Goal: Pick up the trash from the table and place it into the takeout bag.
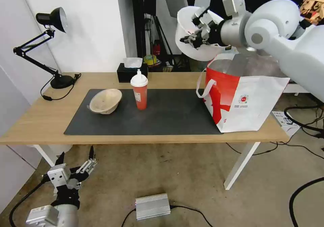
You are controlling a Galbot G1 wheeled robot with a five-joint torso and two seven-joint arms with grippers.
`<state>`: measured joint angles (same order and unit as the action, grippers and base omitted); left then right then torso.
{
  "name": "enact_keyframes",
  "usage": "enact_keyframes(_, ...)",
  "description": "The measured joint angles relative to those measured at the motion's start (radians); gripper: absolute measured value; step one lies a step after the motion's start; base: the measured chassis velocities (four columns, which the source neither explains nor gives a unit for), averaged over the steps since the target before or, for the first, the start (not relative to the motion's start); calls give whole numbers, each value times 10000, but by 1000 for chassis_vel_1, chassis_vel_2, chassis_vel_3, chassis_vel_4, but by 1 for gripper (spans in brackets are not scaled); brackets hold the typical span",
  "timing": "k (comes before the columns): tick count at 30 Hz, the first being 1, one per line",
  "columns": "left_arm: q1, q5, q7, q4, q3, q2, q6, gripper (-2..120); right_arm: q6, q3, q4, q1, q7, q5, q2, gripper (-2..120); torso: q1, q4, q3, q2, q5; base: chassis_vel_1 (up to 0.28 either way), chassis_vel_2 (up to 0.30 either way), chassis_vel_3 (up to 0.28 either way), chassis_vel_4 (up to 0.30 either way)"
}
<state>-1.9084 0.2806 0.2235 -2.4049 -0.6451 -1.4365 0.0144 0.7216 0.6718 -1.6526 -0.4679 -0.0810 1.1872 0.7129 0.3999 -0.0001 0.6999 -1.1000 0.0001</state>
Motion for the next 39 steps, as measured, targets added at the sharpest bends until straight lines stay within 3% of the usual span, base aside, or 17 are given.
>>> enact_keyframes(15, -262, 0, 2, -278, -18, 203, -42, 100, 0, -594, -221, 843, -51, -316, -1441, 0, 0, 0, 0, 0, 1, 0, 0, 0, 0)
enact_keyframes(26, -366, -161, 35, -347, 45, 141, -72, 100, 0, -1417, -276, 1765, -111, -354, -1957, 0, 0, 0, 0, 0, -1, 0, 0, 0, 0)
enact_keyframes(39, -465, -309, 161, -248, 90, 101, -204, 100, -26, -3042, 358, 3156, 720, 2011, -1588, 0, 1, 2, 0, 0, -2, 0, 0, 0, 0)
